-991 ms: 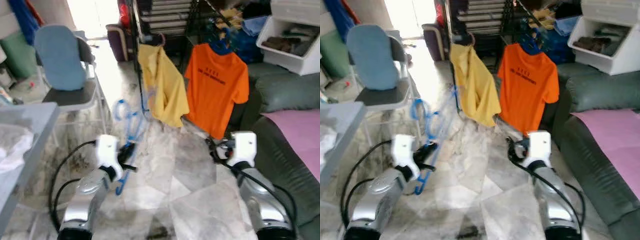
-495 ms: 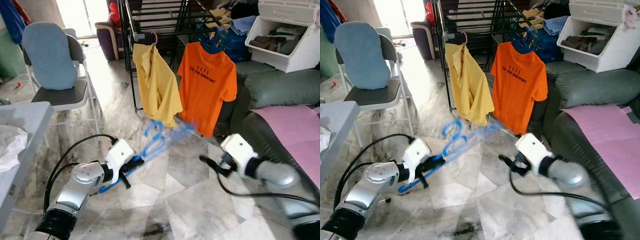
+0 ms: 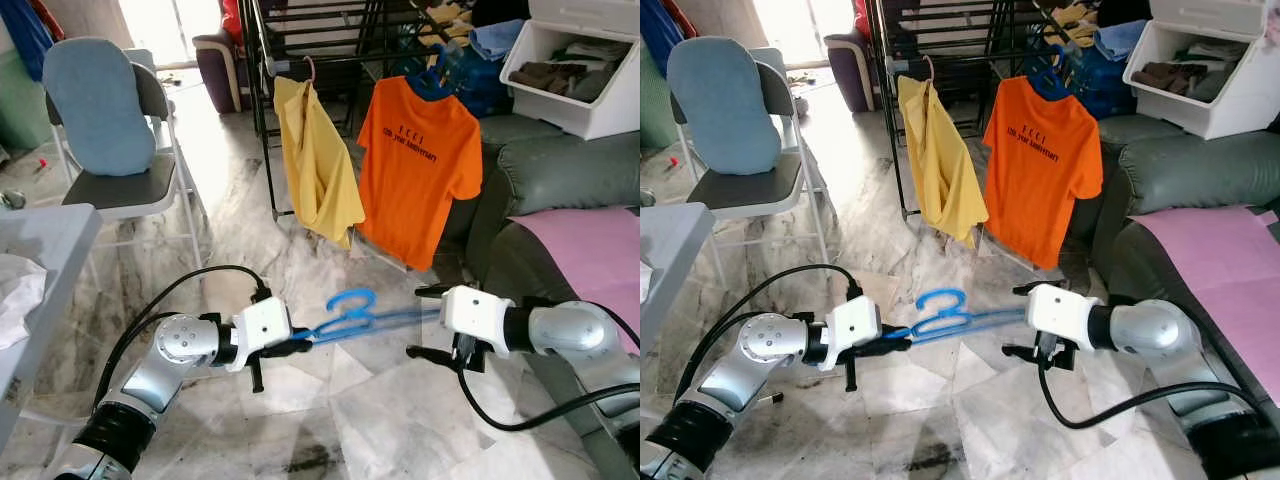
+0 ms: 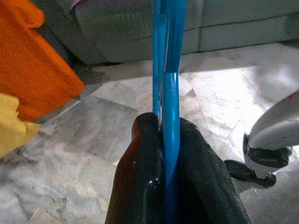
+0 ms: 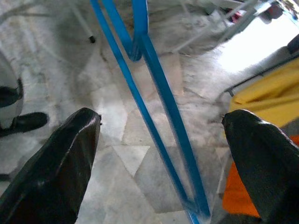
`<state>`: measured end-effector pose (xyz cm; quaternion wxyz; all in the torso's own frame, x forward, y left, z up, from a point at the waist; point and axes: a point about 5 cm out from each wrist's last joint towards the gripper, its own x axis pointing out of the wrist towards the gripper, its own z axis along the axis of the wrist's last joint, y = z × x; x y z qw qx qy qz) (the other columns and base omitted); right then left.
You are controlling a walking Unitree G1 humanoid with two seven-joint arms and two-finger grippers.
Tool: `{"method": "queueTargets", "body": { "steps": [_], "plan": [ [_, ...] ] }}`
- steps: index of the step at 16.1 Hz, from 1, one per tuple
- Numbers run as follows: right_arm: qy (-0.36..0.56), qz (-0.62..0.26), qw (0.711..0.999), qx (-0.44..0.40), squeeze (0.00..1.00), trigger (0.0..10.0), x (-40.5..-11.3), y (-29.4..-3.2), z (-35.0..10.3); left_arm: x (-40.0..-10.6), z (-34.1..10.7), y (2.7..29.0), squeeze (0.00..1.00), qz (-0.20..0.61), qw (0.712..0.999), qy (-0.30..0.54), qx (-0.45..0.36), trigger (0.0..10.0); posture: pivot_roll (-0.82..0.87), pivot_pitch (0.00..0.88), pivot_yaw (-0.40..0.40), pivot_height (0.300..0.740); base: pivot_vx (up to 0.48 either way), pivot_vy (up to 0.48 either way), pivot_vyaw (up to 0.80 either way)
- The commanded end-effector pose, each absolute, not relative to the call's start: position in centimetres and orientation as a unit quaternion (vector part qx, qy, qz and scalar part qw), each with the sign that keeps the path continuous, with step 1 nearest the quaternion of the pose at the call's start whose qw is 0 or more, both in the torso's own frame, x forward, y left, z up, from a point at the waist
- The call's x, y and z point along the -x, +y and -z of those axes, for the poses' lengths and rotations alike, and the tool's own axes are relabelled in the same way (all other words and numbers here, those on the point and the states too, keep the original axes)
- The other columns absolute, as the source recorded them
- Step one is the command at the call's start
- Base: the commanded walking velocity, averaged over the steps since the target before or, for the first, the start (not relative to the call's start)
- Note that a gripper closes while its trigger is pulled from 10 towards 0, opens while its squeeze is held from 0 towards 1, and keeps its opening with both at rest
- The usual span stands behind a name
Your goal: Hang hanger
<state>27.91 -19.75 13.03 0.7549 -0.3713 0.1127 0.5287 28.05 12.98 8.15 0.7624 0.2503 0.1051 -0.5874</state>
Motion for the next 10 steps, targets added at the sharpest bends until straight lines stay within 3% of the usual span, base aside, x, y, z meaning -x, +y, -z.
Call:
{"method": "queueTargets", "body": {
  "steps": [1,3,4,5,6,10],
  "plan": [
    [0.11,-0.549,0.734,0.385,0.0,10.0,-28.2,-19.4,-13.4,-27.9,-8.5,12.9,0.0,0.601,0.749,0.094,-0.263,10.0,-0.12,0.0,0.041,0.74,0.0,0.0,0.0],
    [0.113,-0.557,0.714,0.41,0.0,10.0,-28.6,-19.4,-13.1,-27.8,-8.6,12.6,0.0,0.608,0.745,0.085,-0.261,10.0,-0.12,0.0,0.043,0.74,0.0,0.0,0.0],
    [0.113,-0.564,0.704,0.416,0.0,4.8,-29.2,-19.0,-12.8,-27.6,-8.6,12.2,0.0,0.618,0.739,0.076,-0.257,10.0,-0.13,0.0,0.051,0.74,0.0,0.0,0.0],
    [0.113,-0.567,0.703,0.415,0.0,4.8,-29.3,-18.9,-12.8,-27.6,-8.6,12.2,0.0,0.619,0.738,0.075,-0.257,10.0,-0.13,0.0,0.051,0.74,0.0,0.0,0.0],
    [0.116,-0.58,0.693,0.412,0.0,0.0,-29.6,-18.3,-12.4,-27.6,-8.6,12.0,0.0,0.621,0.737,0.07,-0.257,10.0,-0.13,0.0,0.054,0.74,0.0,0.0,0.0],
    [0.117,-0.594,0.68,0.414,0.0,0.0,-30.2,-17.0,-11.2,-27.9,-9.0,11.8,0.0,0.621,0.739,0.057,-0.256,10.0,-0.12,0.0,0.055,0.74,0.0,0.0,0.0]
  ]
}}
